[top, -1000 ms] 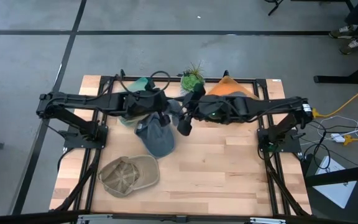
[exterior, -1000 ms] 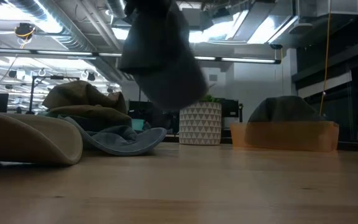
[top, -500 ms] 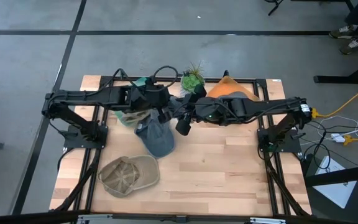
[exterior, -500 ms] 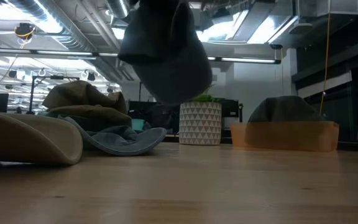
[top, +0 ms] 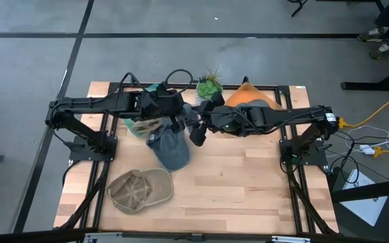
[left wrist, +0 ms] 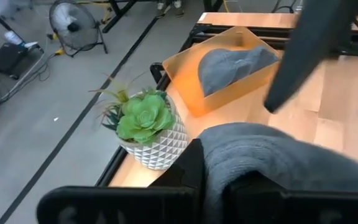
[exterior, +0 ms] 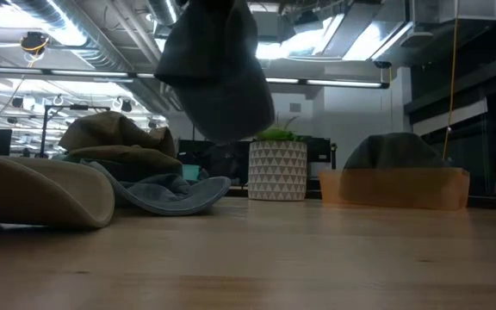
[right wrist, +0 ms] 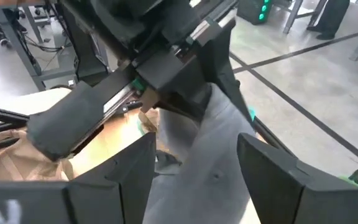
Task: Pick & Place hat
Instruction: Put the right blue cap into the orange bin
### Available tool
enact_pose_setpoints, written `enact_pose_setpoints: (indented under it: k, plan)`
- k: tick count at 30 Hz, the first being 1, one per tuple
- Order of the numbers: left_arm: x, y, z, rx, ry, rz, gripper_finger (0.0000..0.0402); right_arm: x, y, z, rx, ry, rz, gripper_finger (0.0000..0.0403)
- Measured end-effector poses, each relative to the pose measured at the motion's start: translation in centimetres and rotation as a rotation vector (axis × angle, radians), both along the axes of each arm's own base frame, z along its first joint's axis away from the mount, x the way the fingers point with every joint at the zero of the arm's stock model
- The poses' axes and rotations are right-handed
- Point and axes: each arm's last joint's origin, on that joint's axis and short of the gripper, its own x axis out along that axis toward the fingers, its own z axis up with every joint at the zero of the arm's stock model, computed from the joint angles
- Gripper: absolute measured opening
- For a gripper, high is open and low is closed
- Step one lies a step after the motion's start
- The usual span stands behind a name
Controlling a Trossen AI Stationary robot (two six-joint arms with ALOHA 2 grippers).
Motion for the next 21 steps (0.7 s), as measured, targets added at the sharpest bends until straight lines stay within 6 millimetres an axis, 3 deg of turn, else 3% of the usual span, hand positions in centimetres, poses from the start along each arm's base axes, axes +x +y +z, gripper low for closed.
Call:
enact_pose_setpoints:
  k: [6, 12, 16, 21]
  plan:
    - [0.0, 0.2, 0.0, -0.020, -0.005, -0.006, 0.0003, 1.3, 0.0, -1.4, -0.014, 0.031, -0.020, 0.0223]
    - [0.0, 0.2, -0.1, -0.028, 0.004, -0.016, 0.0003, 1.5, -0.3, -1.9, -0.099, 0.064, -0.134, 0.0205]
    - [-0.1, 0.1, -0.2, -0.059, 0.016, -0.056, 0.0003, 1.2, -0.5, -1.7, -0.143, 0.082, -0.153, 0.0147]
    - [0.0, 0.0, -0.3, -0.067, 0.018, -0.068, 0.0005, 1.3, -0.9, -1.7, -0.127, 0.091, -0.112, 0.0034]
